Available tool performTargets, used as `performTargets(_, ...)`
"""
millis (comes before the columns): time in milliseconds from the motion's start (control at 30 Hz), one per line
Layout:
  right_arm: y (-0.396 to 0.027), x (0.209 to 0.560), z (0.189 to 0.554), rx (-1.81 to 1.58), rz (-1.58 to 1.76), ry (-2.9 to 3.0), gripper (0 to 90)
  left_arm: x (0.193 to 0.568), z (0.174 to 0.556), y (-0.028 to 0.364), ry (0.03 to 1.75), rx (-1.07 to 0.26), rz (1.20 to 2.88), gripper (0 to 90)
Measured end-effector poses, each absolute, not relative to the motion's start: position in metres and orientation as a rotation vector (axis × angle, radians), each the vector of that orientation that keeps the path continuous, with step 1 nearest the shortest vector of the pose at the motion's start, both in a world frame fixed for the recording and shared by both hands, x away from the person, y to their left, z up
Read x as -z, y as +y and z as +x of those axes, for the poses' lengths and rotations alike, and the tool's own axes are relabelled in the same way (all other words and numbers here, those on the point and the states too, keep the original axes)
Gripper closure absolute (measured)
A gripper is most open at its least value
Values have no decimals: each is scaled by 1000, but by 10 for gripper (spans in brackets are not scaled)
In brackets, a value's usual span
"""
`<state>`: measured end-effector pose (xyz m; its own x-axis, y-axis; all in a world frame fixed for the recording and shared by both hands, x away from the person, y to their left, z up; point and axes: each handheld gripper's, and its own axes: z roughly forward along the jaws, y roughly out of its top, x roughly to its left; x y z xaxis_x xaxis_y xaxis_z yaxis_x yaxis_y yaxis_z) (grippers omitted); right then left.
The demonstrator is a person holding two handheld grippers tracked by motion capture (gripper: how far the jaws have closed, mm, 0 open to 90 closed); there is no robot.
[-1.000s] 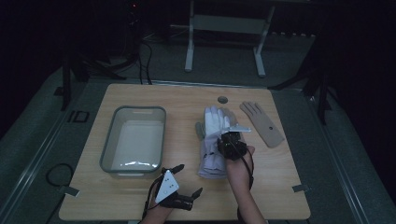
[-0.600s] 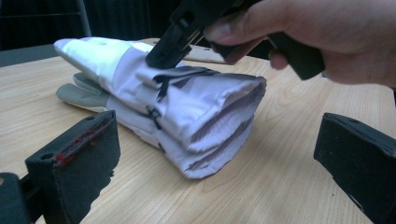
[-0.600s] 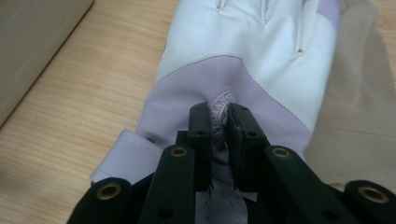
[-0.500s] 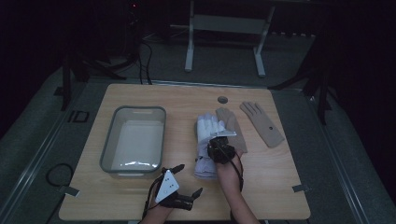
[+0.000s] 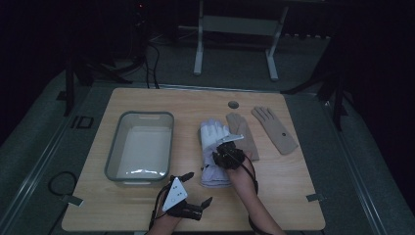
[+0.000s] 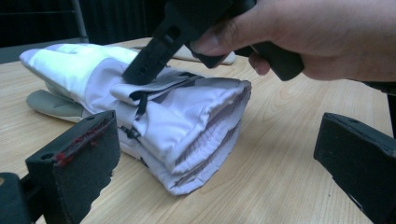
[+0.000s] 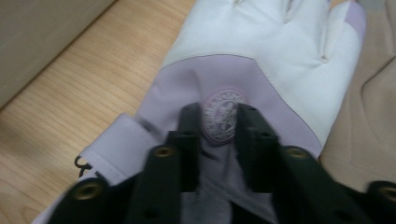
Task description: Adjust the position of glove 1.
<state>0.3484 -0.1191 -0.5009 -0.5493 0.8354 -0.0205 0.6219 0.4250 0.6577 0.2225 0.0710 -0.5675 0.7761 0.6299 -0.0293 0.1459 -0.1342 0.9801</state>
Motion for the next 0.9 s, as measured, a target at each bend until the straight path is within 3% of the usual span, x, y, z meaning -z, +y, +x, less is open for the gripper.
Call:
performTargets(200,-126,491,346,-930,1173,2381,471,567,222,71,654,-492,1673,5)
performTargets(433,-148,484,345,-1058,1117,2484,138,565,222,66,683,-556,1739,5)
performTargets(633,-184,470,338,-1187,1062,2466,139,559,222,68,661,-474,1669,5)
performTargets(900,-219,464,330,-1198,888,2393,161,536,230,70,774,-426,1674,5)
